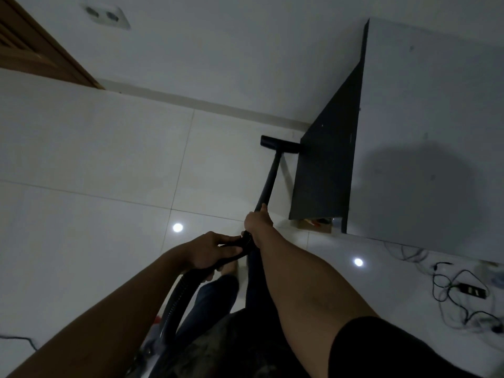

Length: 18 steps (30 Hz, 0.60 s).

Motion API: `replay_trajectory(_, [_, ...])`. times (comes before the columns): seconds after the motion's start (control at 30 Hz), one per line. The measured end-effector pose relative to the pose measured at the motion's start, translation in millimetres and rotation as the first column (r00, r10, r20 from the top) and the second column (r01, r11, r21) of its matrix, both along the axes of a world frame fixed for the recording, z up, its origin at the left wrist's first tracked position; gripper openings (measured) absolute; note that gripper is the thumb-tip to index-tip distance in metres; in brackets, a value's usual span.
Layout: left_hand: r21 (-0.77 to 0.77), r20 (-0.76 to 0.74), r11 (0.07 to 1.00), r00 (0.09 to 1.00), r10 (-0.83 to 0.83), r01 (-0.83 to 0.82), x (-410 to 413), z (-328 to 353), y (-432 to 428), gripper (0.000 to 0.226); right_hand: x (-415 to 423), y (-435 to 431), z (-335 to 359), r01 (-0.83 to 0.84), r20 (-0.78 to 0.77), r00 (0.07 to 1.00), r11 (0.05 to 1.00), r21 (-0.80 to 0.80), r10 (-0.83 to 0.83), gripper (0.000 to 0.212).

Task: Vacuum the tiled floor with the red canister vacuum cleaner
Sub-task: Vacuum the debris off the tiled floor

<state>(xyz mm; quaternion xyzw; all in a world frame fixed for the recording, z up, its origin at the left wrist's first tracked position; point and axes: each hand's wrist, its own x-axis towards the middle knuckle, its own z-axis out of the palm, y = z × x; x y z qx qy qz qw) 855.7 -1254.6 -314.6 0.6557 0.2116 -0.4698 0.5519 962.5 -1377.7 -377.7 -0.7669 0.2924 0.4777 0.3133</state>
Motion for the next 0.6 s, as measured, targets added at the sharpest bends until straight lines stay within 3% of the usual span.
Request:
replay_trajectory(0.17, [0.011,0.026,0.999,0.999,0.036,-0.037,24,-2,-4,0.053,22,-4,0,0.075,0.094,0.992,0.987,0.145,-0.089,0.062])
replay_trajectory(0.27, [0.014,0.036,0.999,0.999,0.034,-0.035,37,-1,0,0.054,35,0,-2,0.018,0.178,0.983,0.996,0.090,-0.034,0.063])
replay_trajectory(0.33, [0.012,0.019,1.000,1.000,0.002,-0.002,36,2,5,0.054,34,6,3,0.038,0.131,0.990,0.998,0.044,-0.044,0.069])
replay_trajectory(0.5, [-0.006,-0.043,0.999,0.998,-0.044,0.044,30,15,28,0.052,11,12,18,0.224,0.096,0.966,0.964,0.145,-0.239,0.063])
replay_trajectory(0.6, [-0.020,-0.068,0.998,0.996,-0.056,0.055,28,21,38,0.049,0,16,21,0.175,0.100,0.976,0.967,0.184,-0.195,0.061])
